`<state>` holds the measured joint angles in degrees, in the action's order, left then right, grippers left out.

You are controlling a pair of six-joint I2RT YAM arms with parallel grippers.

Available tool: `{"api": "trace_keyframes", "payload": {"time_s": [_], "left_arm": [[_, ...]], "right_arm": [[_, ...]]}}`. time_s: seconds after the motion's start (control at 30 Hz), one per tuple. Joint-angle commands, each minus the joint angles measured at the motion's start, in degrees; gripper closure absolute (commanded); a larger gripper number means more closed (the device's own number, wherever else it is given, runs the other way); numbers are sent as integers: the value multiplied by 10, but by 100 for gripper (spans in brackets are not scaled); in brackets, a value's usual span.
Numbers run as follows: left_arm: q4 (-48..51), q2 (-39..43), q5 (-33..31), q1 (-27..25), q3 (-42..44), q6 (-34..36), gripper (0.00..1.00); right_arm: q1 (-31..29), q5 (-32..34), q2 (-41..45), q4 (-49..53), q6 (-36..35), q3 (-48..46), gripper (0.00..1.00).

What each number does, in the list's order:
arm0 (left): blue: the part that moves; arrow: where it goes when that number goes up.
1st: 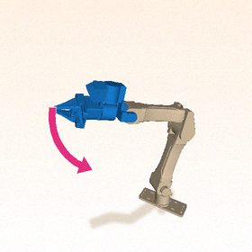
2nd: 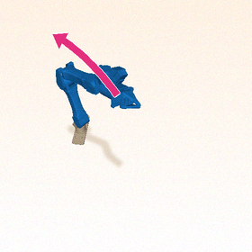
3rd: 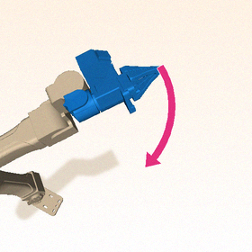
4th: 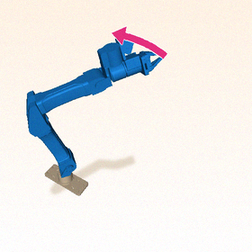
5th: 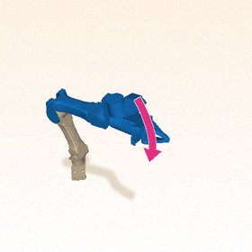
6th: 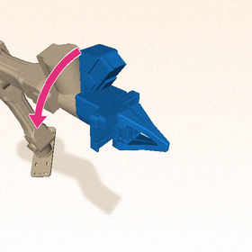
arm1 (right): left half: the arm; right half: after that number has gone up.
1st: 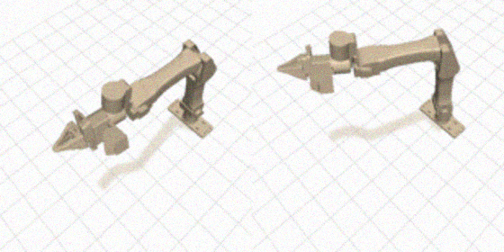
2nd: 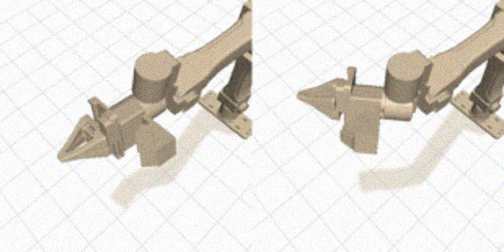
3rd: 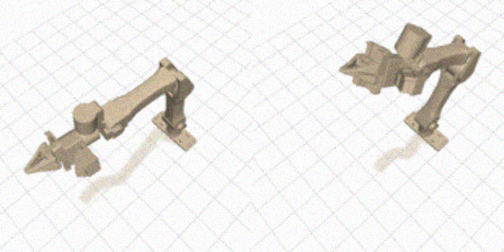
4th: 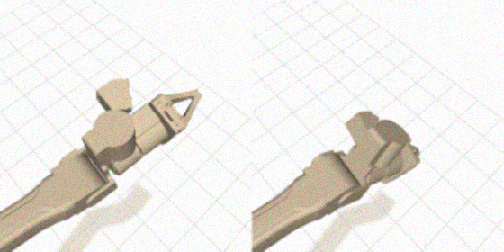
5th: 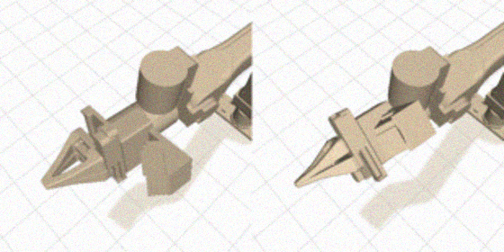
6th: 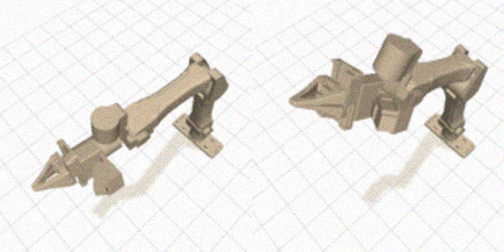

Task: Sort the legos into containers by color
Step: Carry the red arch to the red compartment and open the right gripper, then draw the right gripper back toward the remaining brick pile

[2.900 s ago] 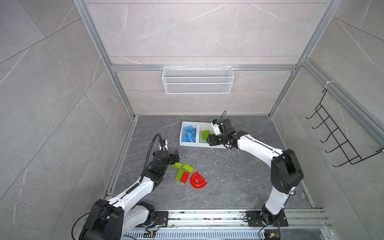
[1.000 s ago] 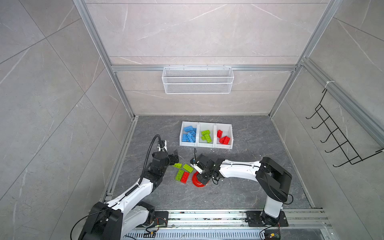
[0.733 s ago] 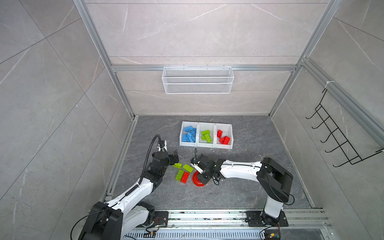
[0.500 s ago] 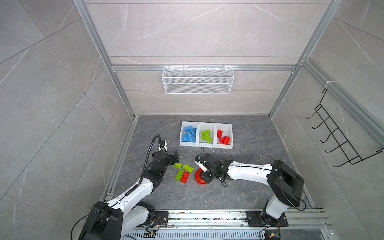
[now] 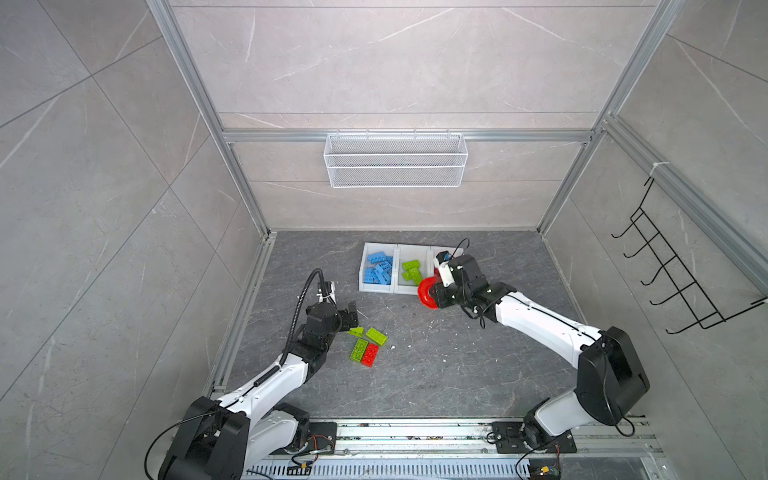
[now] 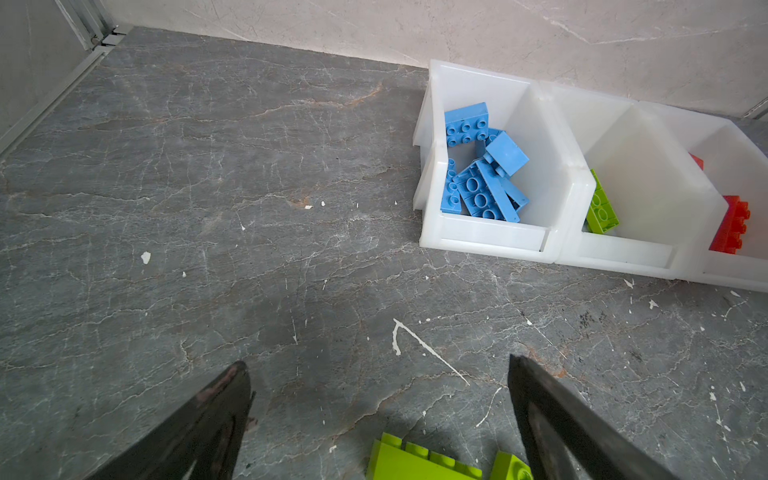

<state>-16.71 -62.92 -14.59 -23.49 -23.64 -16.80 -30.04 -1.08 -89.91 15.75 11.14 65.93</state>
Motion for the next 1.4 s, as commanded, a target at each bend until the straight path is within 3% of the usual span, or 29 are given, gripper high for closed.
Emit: {"api": "trace_keyframes", "payload": {"time_s": [0.0, 0.3, 0.7, 0.77, 1.03, 1.2, 1.37], "left_arm": [[-9, 8, 16, 2, -20, -3, 0], [-6, -1, 16, 2, -26, -9, 0], [-9, -4, 5, 2, -24, -11, 0], [-8, -4, 4, 3, -25, -12, 0], [-12, 10, 0, 2, -16, -13, 0], [-11, 14, -4, 2, -16, -11, 0], [-11, 13, -3, 3, -16, -13, 0]], "right_arm": [[30, -15, -42, 38, 11, 71, 82], [95, -24, -154, 77, 10, 201, 81], [135, -35, -211, 65, 27, 210, 75], [140, -36, -214, 66, 28, 209, 66], [145, -48, -208, 72, 30, 214, 62], [146, -36, -209, 101, 21, 226, 40], [148, -24, -183, 118, 19, 223, 36]]}}
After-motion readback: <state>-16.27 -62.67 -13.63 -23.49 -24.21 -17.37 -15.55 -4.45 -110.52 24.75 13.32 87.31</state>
